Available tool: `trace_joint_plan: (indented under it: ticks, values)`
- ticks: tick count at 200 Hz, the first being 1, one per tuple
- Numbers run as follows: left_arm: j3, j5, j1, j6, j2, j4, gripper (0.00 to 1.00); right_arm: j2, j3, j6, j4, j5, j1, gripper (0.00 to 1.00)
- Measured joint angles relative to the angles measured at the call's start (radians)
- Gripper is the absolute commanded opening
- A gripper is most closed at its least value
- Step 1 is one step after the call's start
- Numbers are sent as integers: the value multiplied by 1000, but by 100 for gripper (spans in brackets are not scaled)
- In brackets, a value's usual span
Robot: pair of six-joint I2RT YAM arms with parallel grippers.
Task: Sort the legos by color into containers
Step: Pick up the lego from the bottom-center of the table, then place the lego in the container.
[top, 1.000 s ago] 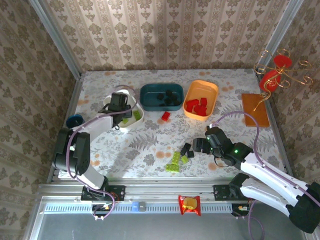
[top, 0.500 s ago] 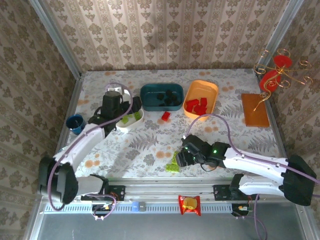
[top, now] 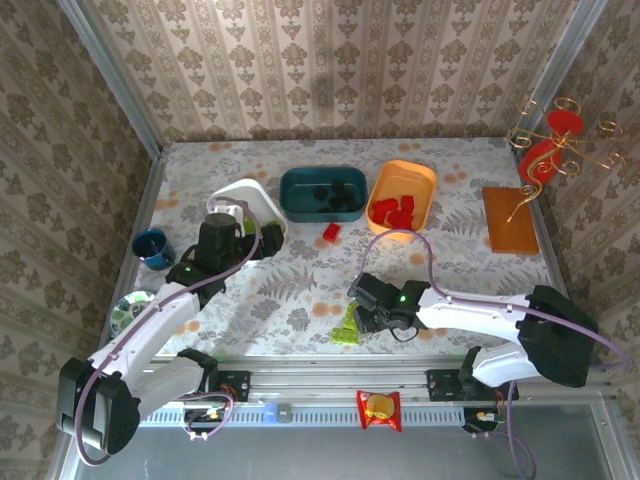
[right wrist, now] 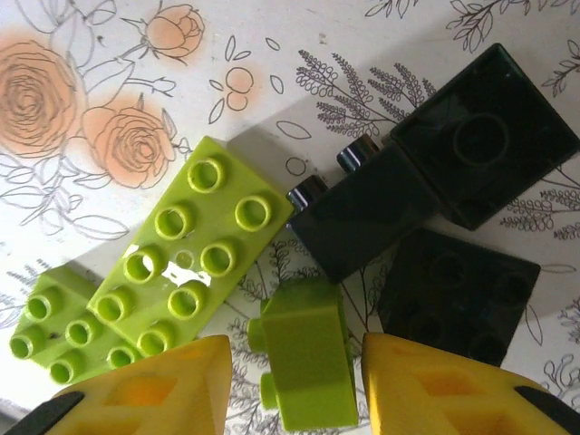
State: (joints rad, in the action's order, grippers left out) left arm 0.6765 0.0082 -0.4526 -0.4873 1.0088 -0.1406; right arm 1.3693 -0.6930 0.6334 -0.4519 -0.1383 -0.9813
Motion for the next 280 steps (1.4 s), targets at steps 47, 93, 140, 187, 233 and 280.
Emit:
trace_joint_plan:
  ticks: [47, 93, 140, 187, 233, 280]
  values:
    - [-8, 16, -6, -9, -15, -7, 100, 62, -21, -1, 3, -16, -1, 25]
    - [-39, 11, -24, -18, -65, -34, 100, -18, -47, -21, -45, -19, -1, 18]
    - [-101, 11, -23, -45, -113, -30, 100, -85, -273, -103, -74, 17, 41, 18]
    - [-166, -19, -23, -79, -221, -60, 96, 274, -650, -180, 115, 168, 131, 18]
    - [-172, -50, -17, -82, -331, -122, 96, 719, -1062, -186, 180, 316, 173, 19]
    - [-172, -40, -17, -82, -319, -156, 96, 948, -1283, -149, 153, 383, 212, 61]
